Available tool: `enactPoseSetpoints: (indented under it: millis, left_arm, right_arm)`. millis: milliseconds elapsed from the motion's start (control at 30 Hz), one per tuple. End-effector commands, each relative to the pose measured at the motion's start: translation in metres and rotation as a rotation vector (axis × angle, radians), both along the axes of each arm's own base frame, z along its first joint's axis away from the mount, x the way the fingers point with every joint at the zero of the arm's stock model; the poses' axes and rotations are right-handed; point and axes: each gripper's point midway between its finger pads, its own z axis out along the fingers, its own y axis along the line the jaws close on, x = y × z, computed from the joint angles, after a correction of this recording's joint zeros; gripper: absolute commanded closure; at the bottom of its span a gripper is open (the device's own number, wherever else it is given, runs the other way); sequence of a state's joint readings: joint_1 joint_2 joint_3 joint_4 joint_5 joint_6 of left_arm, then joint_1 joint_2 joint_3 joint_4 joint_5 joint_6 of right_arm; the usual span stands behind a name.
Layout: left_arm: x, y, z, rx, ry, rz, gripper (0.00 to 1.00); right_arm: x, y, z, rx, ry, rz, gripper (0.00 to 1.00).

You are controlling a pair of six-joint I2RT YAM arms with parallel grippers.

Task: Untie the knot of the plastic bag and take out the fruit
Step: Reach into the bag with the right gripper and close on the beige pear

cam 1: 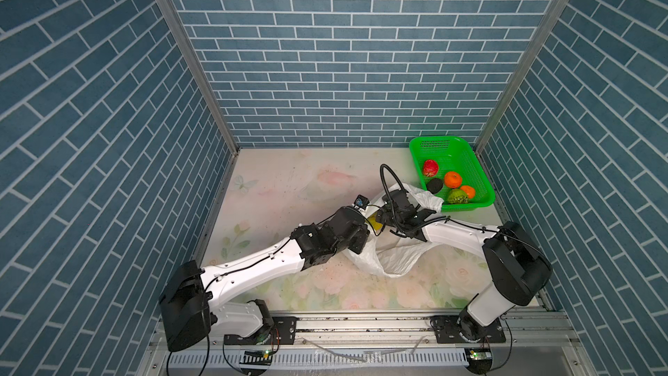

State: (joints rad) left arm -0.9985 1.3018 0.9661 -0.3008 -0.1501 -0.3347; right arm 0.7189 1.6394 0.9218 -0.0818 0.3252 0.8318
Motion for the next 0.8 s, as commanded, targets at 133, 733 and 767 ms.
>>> enactPoseSetpoints:
  millis: [133,733,767]
  left_arm:
    - [-0.006,0.003,-0.006,0.014,0.007,-0.018,1.0]
    - [-0.004,0.007,-0.004,0.021,-0.009,0.006,1.0]
    - [-0.003,0.008,-0.003,0.022,-0.013,0.013,1.0]
  right_arm:
    - [0.016,-0.008,-0.015,0.046,-0.016,-0.127,0.17]
    - [0.008,0.009,-0.019,0.13,0.062,-0.037,0.5]
    - [0.004,0.013,-0.015,0.143,0.078,-0.013,0.5]
